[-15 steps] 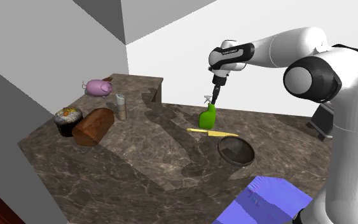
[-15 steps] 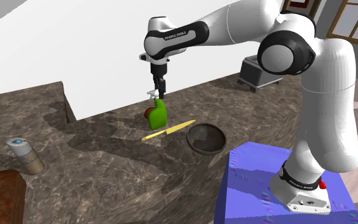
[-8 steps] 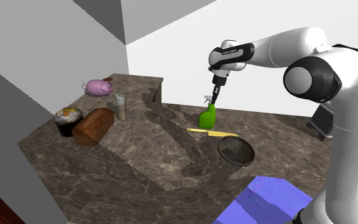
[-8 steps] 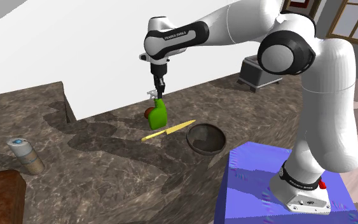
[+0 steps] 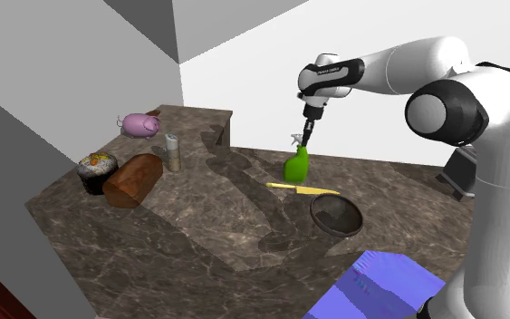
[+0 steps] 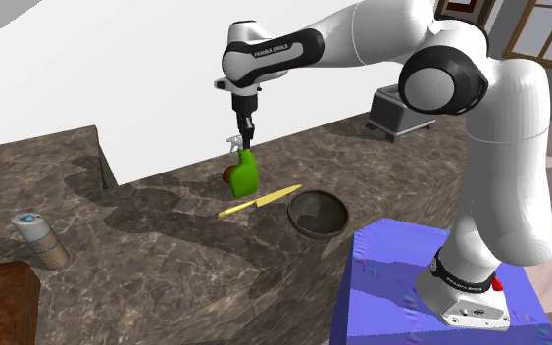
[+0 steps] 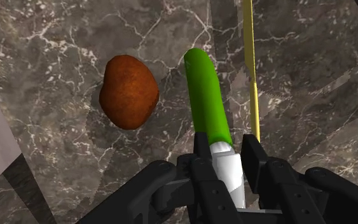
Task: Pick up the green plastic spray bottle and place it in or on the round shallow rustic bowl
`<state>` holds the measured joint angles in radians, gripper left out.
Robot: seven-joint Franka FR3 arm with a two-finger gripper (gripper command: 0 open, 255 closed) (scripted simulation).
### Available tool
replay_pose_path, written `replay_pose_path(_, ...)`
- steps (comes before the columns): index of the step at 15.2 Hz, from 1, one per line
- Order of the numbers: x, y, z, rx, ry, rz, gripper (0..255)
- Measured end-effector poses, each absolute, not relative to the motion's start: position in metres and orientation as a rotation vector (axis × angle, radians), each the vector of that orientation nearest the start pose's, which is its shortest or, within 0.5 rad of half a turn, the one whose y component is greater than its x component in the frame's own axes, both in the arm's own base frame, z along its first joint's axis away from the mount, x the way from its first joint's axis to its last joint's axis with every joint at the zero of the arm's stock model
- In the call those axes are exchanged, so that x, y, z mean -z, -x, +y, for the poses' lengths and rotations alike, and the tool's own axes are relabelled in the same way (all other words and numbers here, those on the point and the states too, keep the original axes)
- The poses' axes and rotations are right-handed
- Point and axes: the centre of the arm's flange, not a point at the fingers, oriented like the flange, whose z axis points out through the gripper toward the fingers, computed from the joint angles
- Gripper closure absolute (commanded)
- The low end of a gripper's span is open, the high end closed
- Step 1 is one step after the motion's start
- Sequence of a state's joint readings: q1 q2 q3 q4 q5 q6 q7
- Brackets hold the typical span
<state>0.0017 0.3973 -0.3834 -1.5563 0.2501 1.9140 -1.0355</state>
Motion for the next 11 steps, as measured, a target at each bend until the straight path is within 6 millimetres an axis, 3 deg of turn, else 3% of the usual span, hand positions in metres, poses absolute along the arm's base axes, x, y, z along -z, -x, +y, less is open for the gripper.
replay_pose_path(11,-0.488,-0.638,-0.201,0.081,2.933,-0.899,255)
